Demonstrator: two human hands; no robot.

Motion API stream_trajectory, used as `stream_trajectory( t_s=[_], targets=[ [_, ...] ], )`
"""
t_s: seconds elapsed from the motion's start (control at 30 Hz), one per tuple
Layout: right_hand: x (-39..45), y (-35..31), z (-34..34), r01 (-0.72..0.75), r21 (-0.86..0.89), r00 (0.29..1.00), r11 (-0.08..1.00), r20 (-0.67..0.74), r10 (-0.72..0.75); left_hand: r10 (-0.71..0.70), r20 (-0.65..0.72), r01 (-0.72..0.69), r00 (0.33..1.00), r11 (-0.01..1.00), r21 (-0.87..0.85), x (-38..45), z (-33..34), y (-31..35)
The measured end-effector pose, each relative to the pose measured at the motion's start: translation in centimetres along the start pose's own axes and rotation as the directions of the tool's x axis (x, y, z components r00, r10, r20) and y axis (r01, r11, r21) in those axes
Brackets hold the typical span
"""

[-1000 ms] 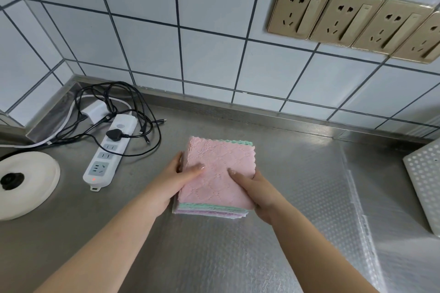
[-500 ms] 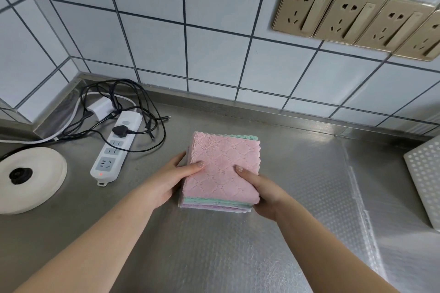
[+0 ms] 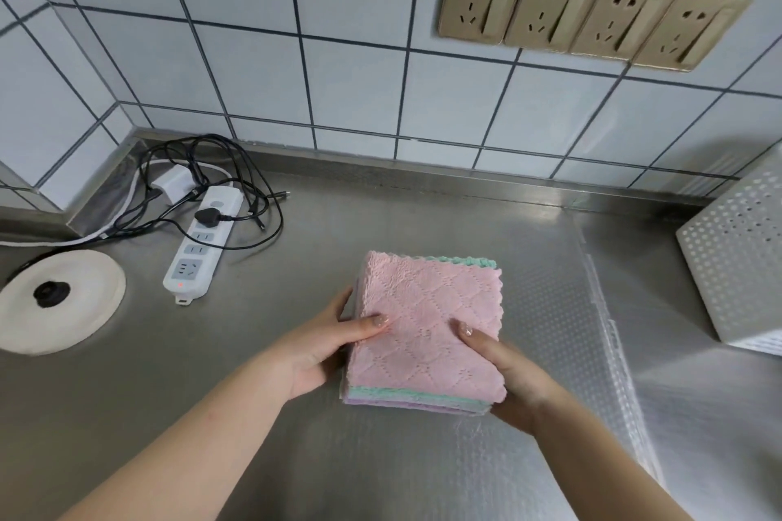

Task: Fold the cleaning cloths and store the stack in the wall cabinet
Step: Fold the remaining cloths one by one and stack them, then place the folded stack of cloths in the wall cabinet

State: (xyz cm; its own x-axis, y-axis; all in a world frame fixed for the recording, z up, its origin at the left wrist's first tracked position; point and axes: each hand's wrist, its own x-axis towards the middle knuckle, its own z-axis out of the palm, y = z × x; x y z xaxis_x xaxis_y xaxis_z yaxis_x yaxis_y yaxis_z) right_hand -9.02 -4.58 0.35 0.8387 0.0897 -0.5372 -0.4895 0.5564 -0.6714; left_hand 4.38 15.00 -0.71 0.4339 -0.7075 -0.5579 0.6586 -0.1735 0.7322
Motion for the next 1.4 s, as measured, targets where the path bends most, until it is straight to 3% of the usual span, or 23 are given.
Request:
stream_trajectory(
  t_s=[0.23,0.5,0.73,0.9,0.93,1.0,1.3,1.4],
  targets=[
    [-2.7,2.5,1.1,0.114,-0.002,0.993,0.994,-0.008,-0.114,-0.026,0.04,0.024,0.999,0.998,0.059,-2.4,0.7,-0.3],
    [-3.4,5.7,4.8,0.123,0.008,0.979,0.992,-0.166,-0.119,-0.075,0.112,0.055,0.991,0.984,0.169,-3.9,-2.2,0.3],
    [-4.8,12.9,14.6,0.248,0.119,0.866,0.962,-0.471,-0.165,-0.218,0.333,0.089,0.918,0.928,0.363,-7.5,-7.3,0.6],
    [-6.8,17.7,19.8,0.352,0.169,0.783,0.921,-0.592,-0.191,-0.302,0.414,0.092,0.859,0.886,0.455,-10.5,-8.2,-0.5],
    [-8.2,19.5,21.5,0.411,0.19,0.735,0.892,-0.648,-0.2,-0.345,0.443,0.092,0.827,0.862,0.499,-11.7,-7.7,-1.2],
    [-9.0,20.8,23.0,0.447,0.208,0.704,0.87,-0.682,-0.198,-0.36,0.46,0.069,0.812,0.841,0.536,-12.3,-7.6,-1.7],
    [-16.1,32.9,31.2,0.671,0.157,0.413,0.725,-0.891,-0.189,-0.565,0.615,-0.091,0.55,0.692,0.716,-19.0,-2.6,-8.5],
    [-18.2,36.5,34.1,0.731,0.134,0.312,0.669,-0.937,-0.154,-0.662,0.629,-0.166,0.408,0.623,0.764,-21.8,-0.9,-10.8]
  ],
)
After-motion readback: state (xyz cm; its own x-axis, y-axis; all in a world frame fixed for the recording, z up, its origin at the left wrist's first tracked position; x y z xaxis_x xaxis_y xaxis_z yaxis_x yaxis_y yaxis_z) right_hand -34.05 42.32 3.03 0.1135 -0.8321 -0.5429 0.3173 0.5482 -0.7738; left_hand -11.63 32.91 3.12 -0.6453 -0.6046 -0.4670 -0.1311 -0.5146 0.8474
